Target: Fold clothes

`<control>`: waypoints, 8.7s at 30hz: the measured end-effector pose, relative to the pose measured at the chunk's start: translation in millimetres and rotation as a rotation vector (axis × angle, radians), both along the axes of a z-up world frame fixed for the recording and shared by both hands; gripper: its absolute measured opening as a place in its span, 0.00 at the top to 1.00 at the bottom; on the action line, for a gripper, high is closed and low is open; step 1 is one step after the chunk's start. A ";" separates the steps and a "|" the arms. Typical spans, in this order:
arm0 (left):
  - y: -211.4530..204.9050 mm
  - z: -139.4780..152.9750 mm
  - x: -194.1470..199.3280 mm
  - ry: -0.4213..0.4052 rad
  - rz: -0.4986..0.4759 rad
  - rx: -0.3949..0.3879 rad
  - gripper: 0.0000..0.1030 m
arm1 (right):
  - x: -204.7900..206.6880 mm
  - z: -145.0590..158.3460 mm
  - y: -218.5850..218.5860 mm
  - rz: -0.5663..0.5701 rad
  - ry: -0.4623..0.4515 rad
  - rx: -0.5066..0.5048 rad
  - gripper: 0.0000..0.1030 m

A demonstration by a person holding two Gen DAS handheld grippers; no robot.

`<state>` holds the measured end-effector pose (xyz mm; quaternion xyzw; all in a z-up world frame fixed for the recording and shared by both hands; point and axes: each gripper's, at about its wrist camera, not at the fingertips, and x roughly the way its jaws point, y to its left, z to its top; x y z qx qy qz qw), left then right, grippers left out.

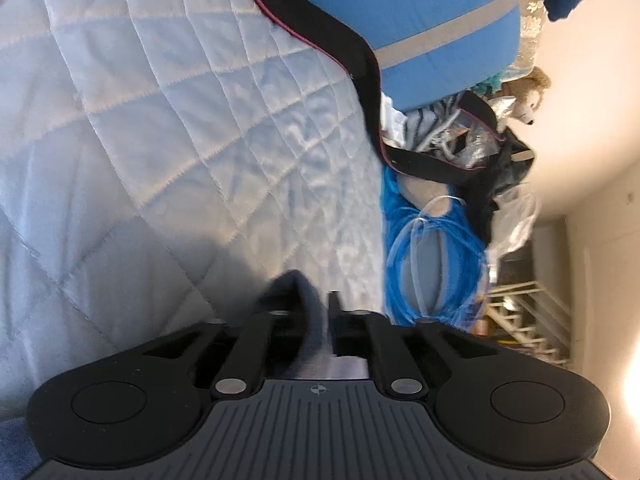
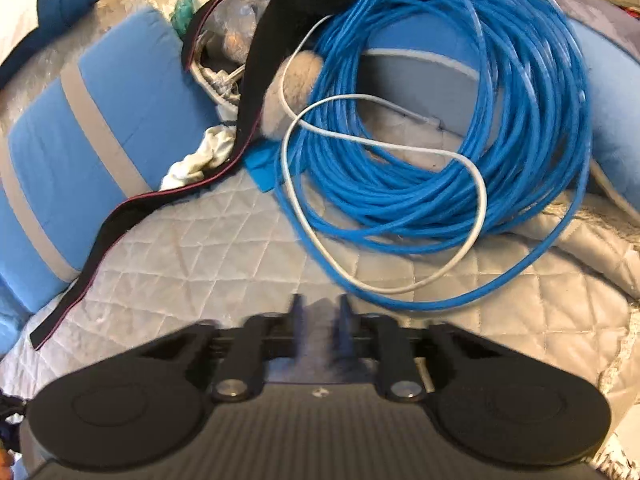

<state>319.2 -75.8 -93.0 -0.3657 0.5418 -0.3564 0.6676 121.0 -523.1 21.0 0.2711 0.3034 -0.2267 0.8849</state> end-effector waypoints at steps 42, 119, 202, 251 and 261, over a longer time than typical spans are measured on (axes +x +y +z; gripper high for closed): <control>-0.3 27.2 -4.5 -0.248 -0.047 0.162 0.97 | -16.9 -24.7 292.3 0.854 0.062 -0.371 0.14; 267.6 112.0 -328.0 -1.047 0.123 1.354 0.20 | -100.2 -78.4 458.8 1.227 -0.322 -1.617 0.00; 422.1 155.1 -183.8 -0.482 0.649 1.013 0.92 | -81.0 -3.7 433.6 1.343 -0.325 -0.851 0.13; 498.7 75.2 -267.5 -0.021 1.109 0.250 0.96 | -92.8 -0.3 427.5 1.325 -0.356 -0.889 0.05; 503.4 57.3 -285.8 -0.018 1.152 0.103 0.51 | -95.0 2.0 426.6 1.321 -0.364 -0.884 0.03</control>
